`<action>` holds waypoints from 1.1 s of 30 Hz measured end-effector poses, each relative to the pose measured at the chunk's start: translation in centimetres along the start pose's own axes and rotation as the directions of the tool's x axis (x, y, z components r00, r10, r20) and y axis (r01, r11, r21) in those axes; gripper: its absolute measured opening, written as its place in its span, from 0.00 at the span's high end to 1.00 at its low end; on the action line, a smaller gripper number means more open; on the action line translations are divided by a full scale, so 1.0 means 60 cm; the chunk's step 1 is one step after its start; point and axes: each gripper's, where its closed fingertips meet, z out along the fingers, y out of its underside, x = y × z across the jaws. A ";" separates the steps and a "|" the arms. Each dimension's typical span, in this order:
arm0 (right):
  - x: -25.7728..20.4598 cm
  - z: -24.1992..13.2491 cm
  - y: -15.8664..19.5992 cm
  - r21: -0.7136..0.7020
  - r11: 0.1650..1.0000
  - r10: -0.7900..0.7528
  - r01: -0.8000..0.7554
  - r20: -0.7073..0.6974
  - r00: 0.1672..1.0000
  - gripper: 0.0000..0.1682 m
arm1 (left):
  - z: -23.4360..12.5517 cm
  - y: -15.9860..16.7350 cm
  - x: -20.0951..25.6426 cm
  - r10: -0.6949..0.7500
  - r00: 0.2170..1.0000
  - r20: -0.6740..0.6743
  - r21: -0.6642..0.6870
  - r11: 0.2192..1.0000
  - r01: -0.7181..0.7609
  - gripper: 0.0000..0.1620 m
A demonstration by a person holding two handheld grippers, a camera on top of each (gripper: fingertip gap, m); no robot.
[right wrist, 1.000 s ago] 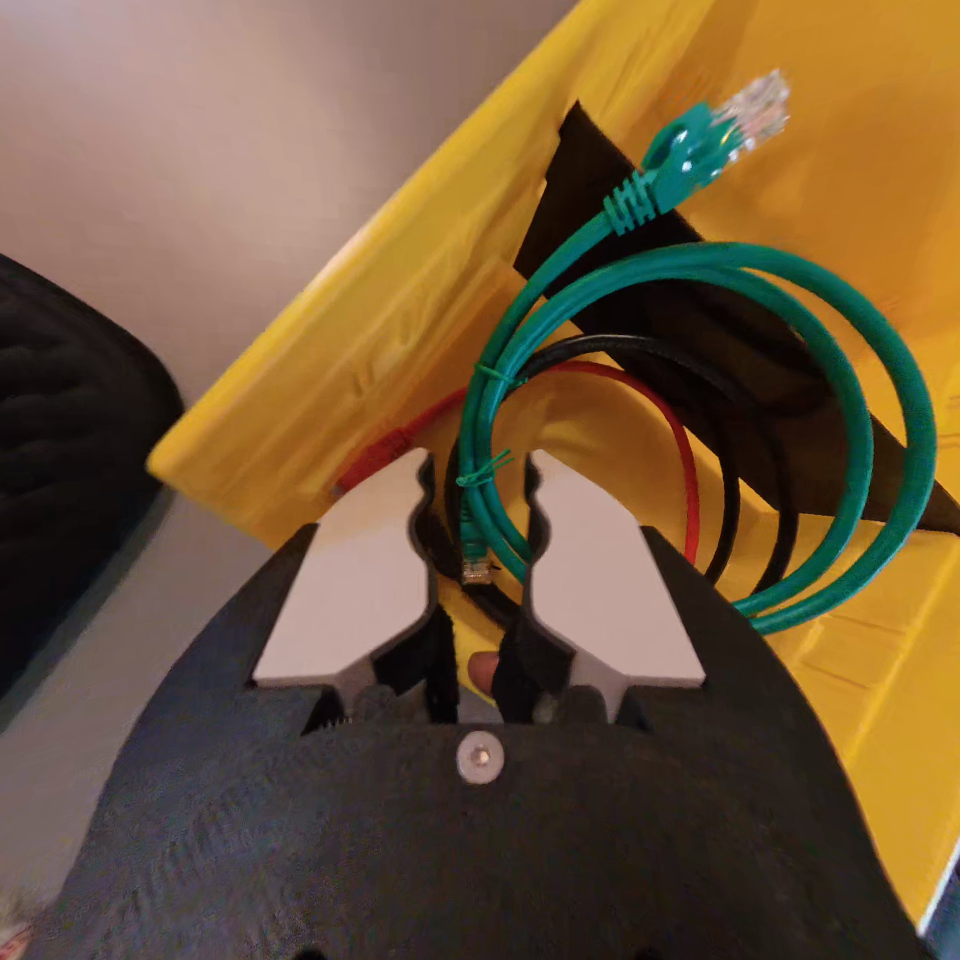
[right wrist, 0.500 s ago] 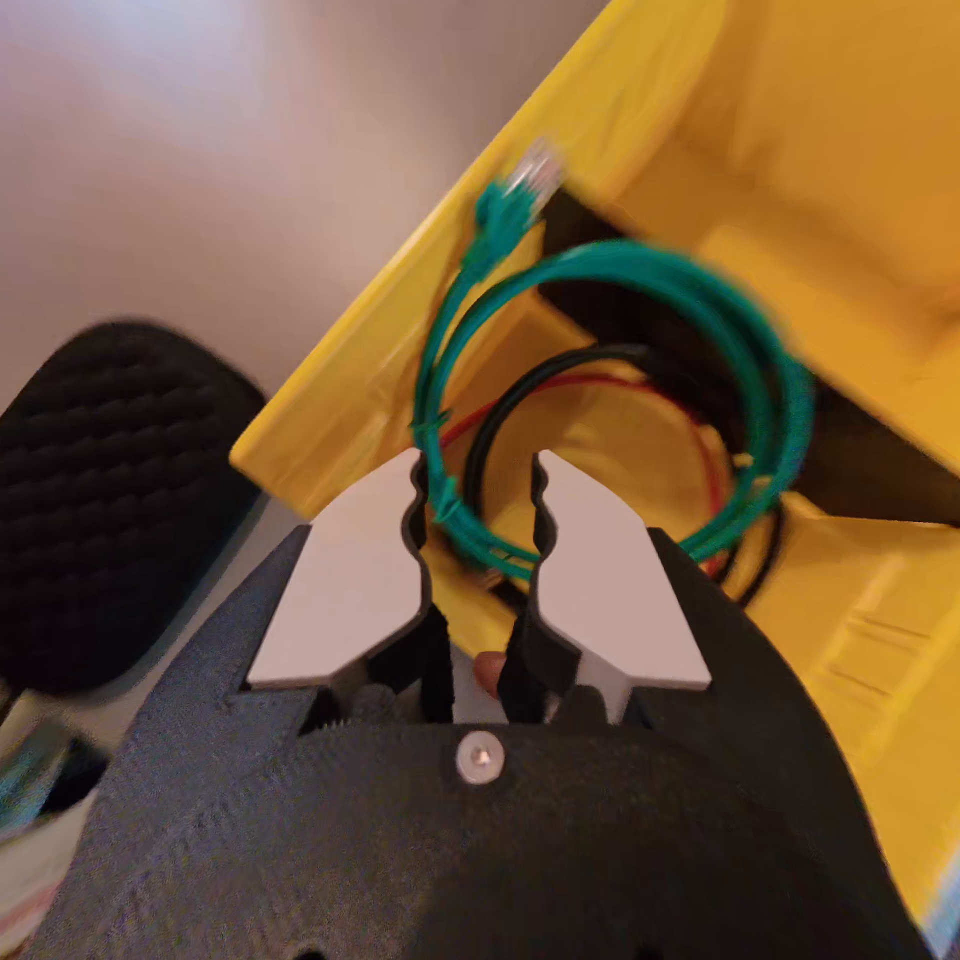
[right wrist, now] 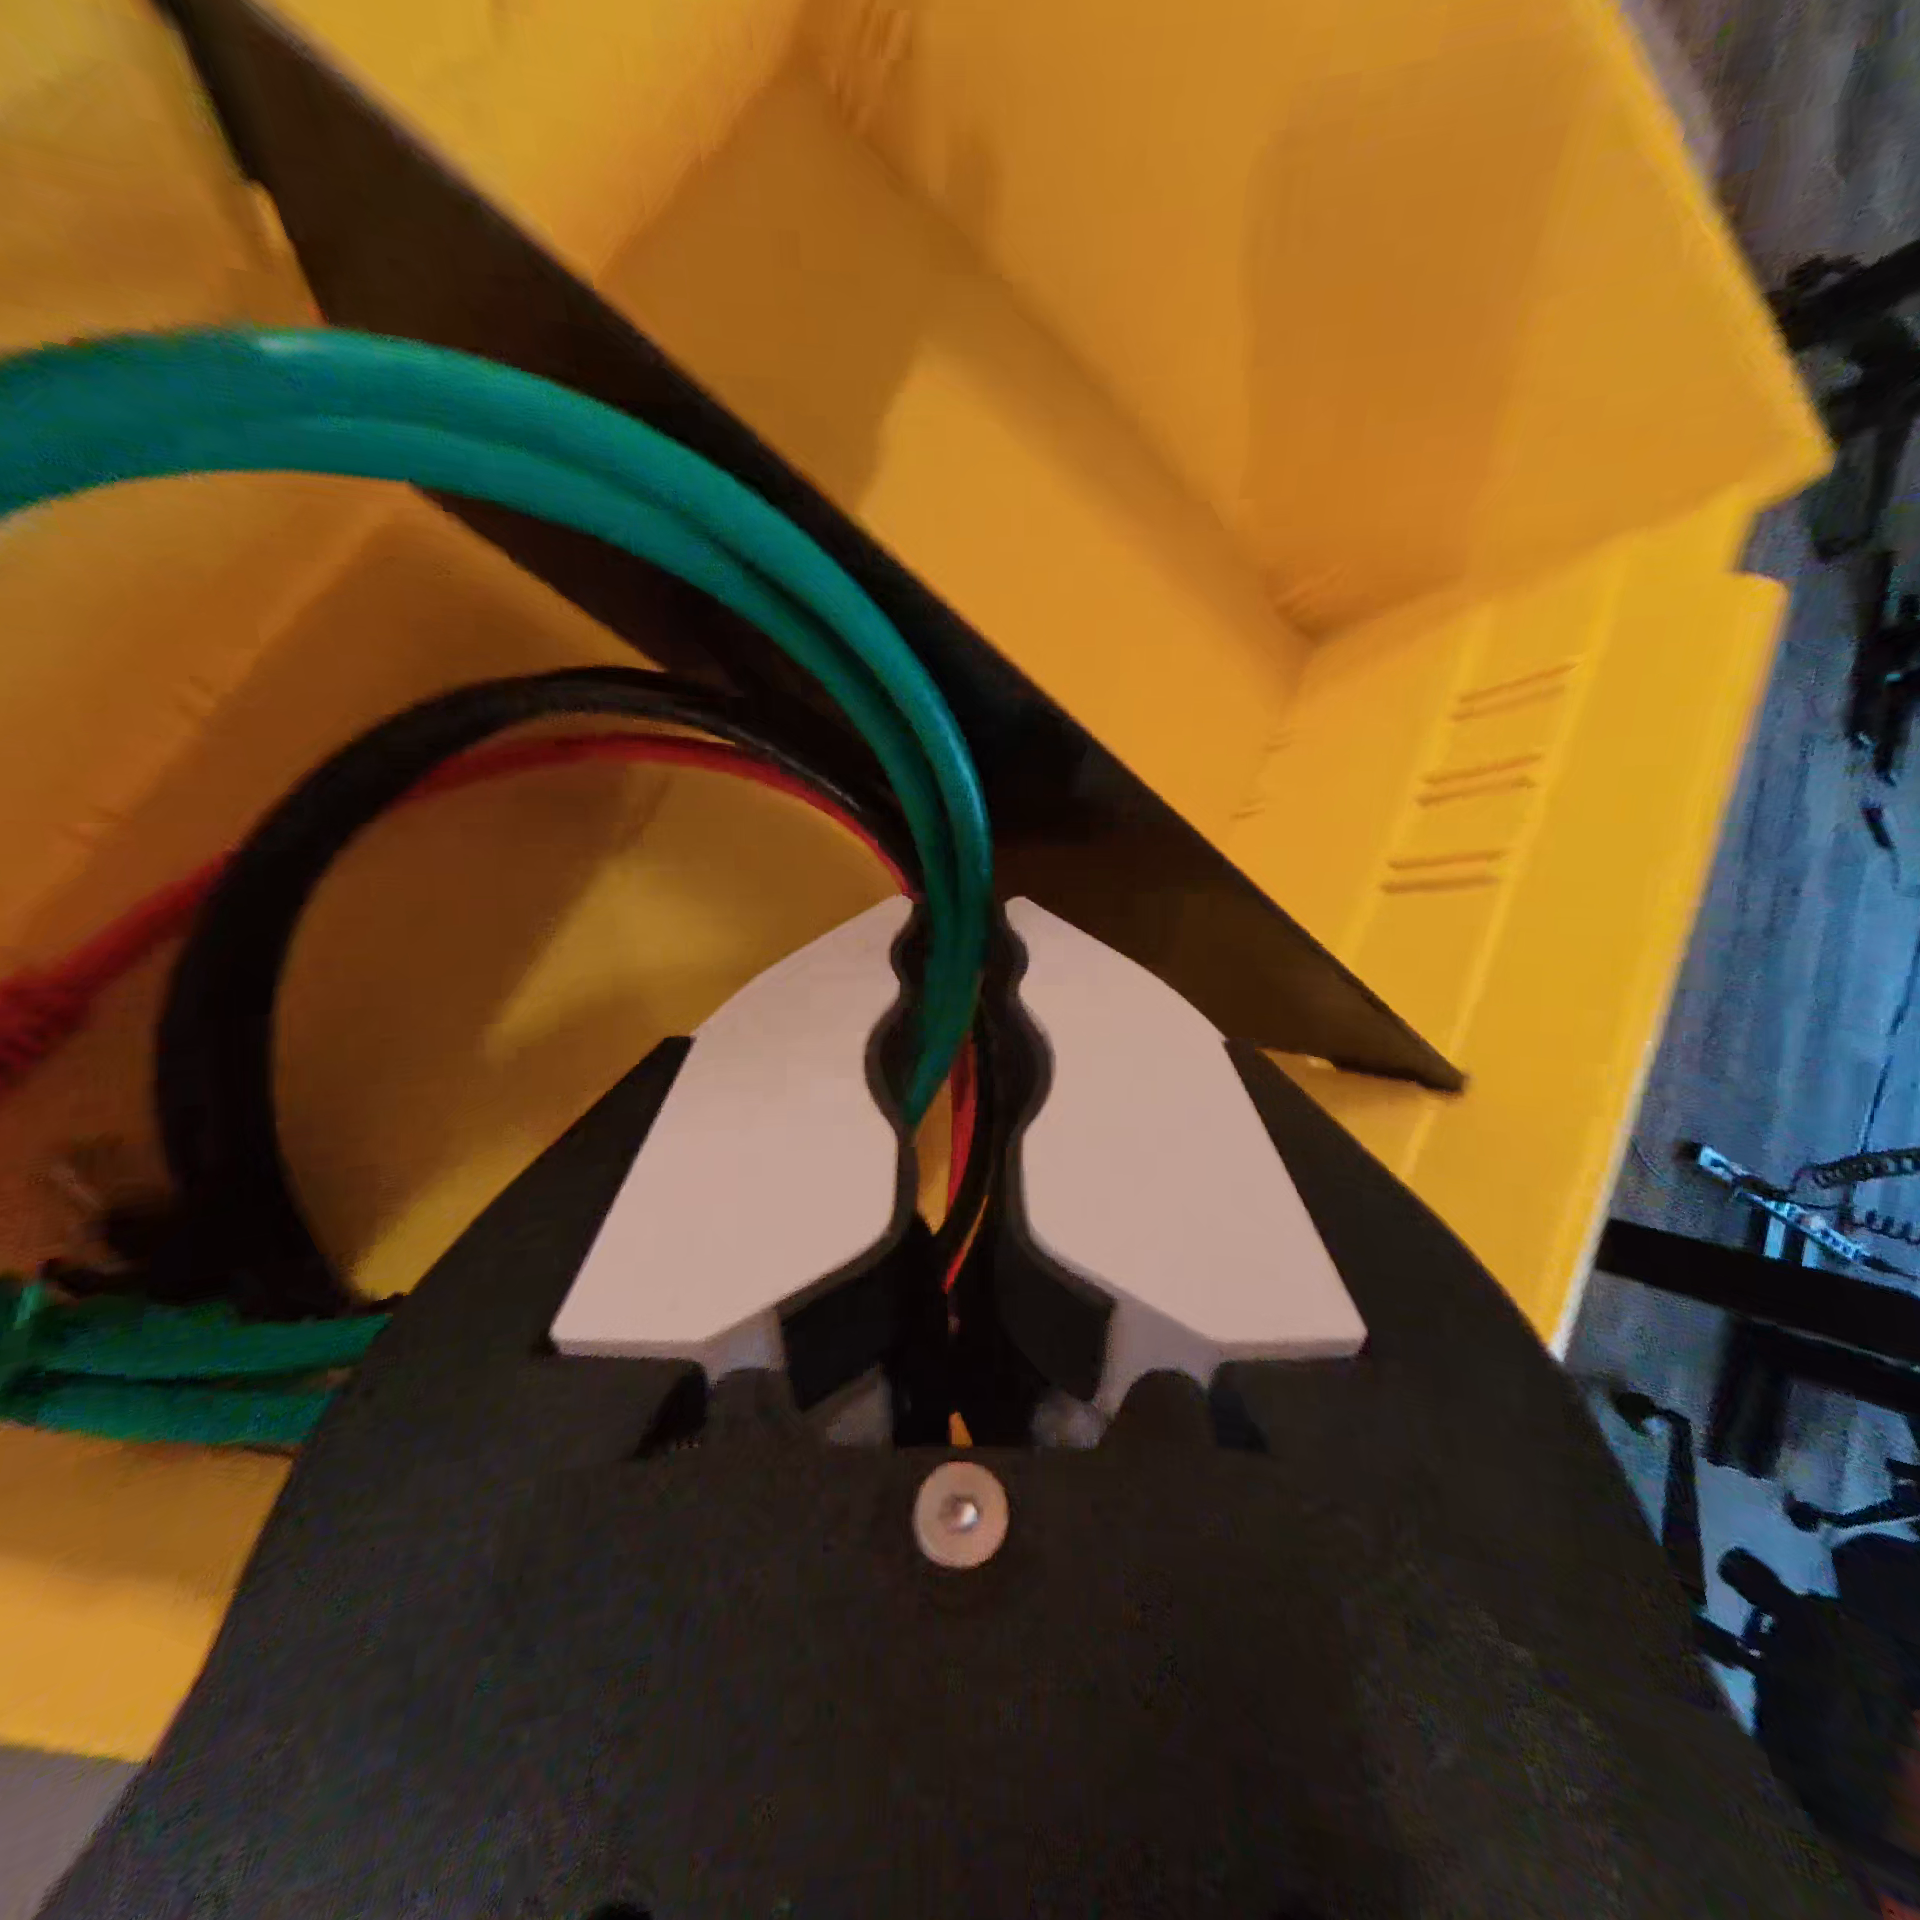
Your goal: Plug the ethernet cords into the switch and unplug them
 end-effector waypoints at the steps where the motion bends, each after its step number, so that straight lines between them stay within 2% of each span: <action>1: -0.011 0.004 0.003 -0.022 1.000 -0.020 0.021 0.017 1.000 0.92 | 0.001 0.000 0.000 -0.003 1.000 -0.001 0.003 1.000 0.003 0.82; 5: -0.028 0.017 0.015 -0.070 0.994 -0.087 0.087 -0.005 0.996 0.89 | 0.003 0.001 -0.003 -0.015 1.000 0.001 0.008 1.000 0.015 0.82; 9: -0.023 0.001 0.021 -0.084 0.996 -0.024 0.022 -0.023 0.999 0.76 | 0.000 -0.005 -0.010 -0.033 0.999 0.022 0.032 0.999 0.032 0.82; 14: 0.011 -0.085 -0.026 0.129 0.984 0.142 -0.124 -0.138 0.980 0.71 | -0.013 -0.027 -0.028 -0.148 0.989 0.027 0.150 0.978 0.143 0.82; 16: 0.006 -0.138 -0.067 0.289 0.945 0.200 -0.153 -0.141 0.970 0.71 | -0.021 -0.038 -0.036 -0.213 0.977 0.007 0.210 0.956 0.207 0.82; 17: -0.011 -0.168 -0.098 0.395 0.905 0.210 -0.156 -0.097 0.973 0.71 | -0.026 -0.043 -0.039 -0.246 0.969 -0.010 0.242 0.940 0.241 0.82; 19: -0.077 -0.234 -0.171 0.608 0.774 0.165 -0.177 0.076 0.983 0.71 | -0.035 -0.055 -0.043 -0.301 0.952 -0.054 0.305 0.903 0.302 0.82; 22: -0.225 -0.341 -0.261 0.806 0.523 -0.081 -0.276 0.370 0.926 0.65 | -0.047 -0.071 -0.050 -0.372 0.922 -0.111 0.390 0.837 0.384 0.82; 25: -0.365 -0.414 -0.311 0.903 0.296 -0.305 -0.312 0.399 0.865 0.56 | -0.056 -0.086 -0.059 -0.451 0.877 -0.167 0.475 0.743 0.472 0.83; 26: -0.411 -0.423 -0.322 0.912 0.260 -0.351 -0.318 0.396 0.848 0.54 | -0.060 -0.095 -0.059 -0.466 0.860 -0.208 0.515 0.695 0.502 0.83; 28: -0.485 -0.425 -0.341 0.872 0.280 -0.372 -0.402 0.484 0.792 0.53 | -0.076 -0.118 -0.054 -0.455 0.832 -0.316 0.608 0.576 0.546 0.83; 30: -0.541 -0.440 -0.361 0.756 0.260 -0.380 -0.600 0.652 0.656 0.58 | -0.088 -0.134 -0.051 -0.432 0.807 -0.402 0.665 0.468 0.582 0.82; 33: -0.600 -0.448 -0.382 0.557 0.309 -0.395 -0.771 0.812 0.429 0.62 | -0.086 -0.138 -0.046 -0.414 0.801 -0.432 0.695 0.413 0.589 0.82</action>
